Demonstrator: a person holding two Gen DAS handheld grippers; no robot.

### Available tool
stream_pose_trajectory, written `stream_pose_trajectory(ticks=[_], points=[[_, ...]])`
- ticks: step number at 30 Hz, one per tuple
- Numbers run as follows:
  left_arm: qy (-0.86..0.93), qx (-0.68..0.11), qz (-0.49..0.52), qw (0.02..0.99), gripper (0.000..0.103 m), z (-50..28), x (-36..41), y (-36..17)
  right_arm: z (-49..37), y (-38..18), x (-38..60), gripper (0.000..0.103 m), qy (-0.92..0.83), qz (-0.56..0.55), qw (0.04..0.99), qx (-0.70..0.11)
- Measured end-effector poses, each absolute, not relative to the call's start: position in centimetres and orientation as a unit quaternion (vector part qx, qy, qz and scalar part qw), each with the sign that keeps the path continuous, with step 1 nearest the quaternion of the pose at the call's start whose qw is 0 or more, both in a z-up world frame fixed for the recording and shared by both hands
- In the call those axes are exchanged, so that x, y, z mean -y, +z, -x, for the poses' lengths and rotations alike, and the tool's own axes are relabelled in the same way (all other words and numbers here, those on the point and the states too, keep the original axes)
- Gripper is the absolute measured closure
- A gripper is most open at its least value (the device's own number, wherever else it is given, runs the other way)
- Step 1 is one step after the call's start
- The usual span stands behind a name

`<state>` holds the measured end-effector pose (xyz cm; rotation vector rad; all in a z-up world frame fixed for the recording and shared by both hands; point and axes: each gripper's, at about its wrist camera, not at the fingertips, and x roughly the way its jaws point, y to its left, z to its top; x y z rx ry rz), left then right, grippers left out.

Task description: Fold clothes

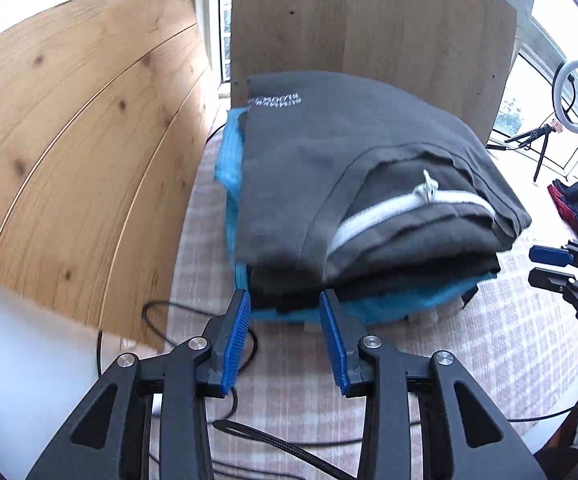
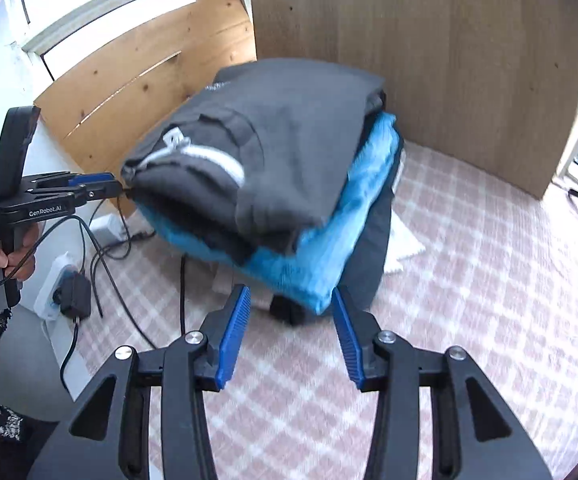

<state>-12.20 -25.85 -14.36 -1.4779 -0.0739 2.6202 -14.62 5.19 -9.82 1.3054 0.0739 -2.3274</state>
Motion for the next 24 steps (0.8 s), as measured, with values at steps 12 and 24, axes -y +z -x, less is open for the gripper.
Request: stream_pose_trajectory(ticks=[12,24], points=[[0.862,0.033,0.502,0.059,0.057,3.3,20.1,-12.4,6.9,-6.9,-9.1,0.041,-0.873,-0.455,0.174,0.001],[0.887,0.015,0.462,0.001,0.039,-2.7,12.7,-7.5,1.6,-5.4,-14.7,0.040,-0.873,-0.453,0.179,0.001]])
